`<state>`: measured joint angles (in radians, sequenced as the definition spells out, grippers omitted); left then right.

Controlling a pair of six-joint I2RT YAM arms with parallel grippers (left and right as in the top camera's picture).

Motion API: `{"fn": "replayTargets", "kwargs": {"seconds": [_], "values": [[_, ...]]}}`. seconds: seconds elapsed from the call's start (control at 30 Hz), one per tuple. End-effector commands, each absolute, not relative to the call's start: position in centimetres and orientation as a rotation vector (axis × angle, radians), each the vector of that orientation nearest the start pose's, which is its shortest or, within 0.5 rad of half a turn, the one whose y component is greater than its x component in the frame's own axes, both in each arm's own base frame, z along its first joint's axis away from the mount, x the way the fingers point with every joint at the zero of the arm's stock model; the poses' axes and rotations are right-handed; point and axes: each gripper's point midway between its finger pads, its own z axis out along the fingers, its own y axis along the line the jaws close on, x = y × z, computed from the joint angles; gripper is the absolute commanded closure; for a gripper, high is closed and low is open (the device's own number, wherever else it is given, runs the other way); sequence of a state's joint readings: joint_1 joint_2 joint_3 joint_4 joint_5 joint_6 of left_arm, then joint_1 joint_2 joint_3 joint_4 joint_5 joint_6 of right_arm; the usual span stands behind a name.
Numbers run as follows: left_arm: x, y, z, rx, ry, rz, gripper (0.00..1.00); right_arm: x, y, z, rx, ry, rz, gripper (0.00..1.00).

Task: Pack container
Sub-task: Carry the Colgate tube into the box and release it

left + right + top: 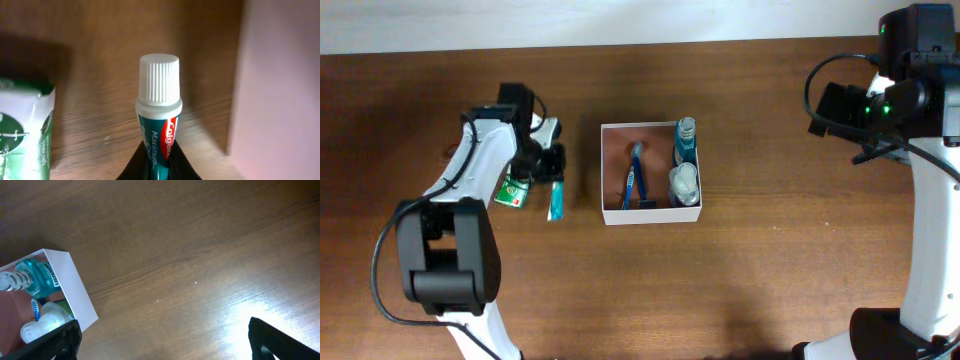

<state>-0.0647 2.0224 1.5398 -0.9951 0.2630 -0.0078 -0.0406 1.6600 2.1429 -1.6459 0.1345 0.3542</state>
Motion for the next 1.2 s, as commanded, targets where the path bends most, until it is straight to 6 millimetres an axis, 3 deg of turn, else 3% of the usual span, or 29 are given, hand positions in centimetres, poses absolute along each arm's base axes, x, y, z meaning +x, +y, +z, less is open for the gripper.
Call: {"fn": "replayTargets", "kwargs": {"seconds": [0.0,0.2,0.33,0.5,0.77,1.17], "values": [[41.6,-10.3,13.0,0.139,2.835,-0.513,0.99,32.9,-4.0,32.0,0.572,2.652,-0.108,0.02],[41.6,-13.7,18.1,0.097,2.709,-0.566,1.00,32.9,-4.0,32.0,0.571,2.652,-0.108,0.02],[41.3,-17.1,19.0,0.079,2.680,-0.609,1.00,32.9,-4.0,32.0,0.572,2.652,-0.108,0.01],[41.5,-19.6,18.9,0.054,2.639,-0.445,0.99,32.9,-4.0,32.0,0.572,2.652,-0.108,0.02],[41.2,-22.7,17.3,0.097,2.591,-0.197,0.99,32.9,-4.0,32.0,0.572,2.652,-0.108,0.02],[41.7,-22.6,11.5,0.013,2.702,-0.115,1.00,32.9,-4.0,32.0,0.572,2.652,-0.108,0.02]]}}
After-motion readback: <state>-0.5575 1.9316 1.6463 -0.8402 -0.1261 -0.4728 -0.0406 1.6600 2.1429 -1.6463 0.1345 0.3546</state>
